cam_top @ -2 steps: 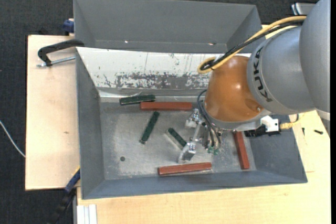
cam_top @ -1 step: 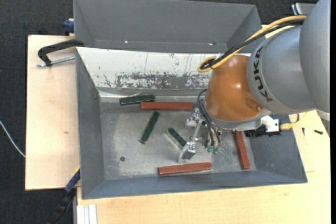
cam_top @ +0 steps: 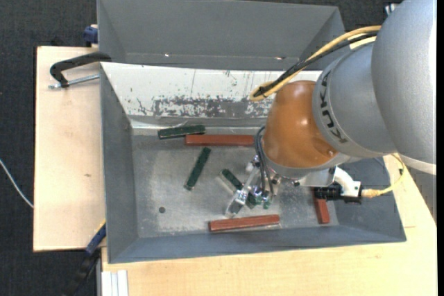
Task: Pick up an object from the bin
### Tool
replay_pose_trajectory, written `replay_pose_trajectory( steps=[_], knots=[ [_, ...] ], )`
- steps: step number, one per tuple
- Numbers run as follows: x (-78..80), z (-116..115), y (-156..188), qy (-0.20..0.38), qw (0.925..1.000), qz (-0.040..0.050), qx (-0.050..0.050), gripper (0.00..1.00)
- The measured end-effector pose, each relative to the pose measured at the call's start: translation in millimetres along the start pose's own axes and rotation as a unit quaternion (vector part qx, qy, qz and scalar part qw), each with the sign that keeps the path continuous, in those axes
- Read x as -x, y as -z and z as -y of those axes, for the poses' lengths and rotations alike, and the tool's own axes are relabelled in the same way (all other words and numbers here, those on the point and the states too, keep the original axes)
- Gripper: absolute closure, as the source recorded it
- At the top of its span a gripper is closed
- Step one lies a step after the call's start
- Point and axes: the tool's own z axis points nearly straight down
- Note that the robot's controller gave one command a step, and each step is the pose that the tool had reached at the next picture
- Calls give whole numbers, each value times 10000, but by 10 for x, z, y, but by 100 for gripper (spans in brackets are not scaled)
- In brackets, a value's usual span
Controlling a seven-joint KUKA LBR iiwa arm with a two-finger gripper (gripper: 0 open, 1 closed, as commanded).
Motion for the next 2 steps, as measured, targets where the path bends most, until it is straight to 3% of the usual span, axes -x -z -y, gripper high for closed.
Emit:
replay_pose_trajectory(
  steps=[1, 2],
  knots=[
    [105, 40, 31, 45, 10000, -83, 18, 100],
    [106, 40, 31, 45, 10000, -83, 18, 100]
  ],
)
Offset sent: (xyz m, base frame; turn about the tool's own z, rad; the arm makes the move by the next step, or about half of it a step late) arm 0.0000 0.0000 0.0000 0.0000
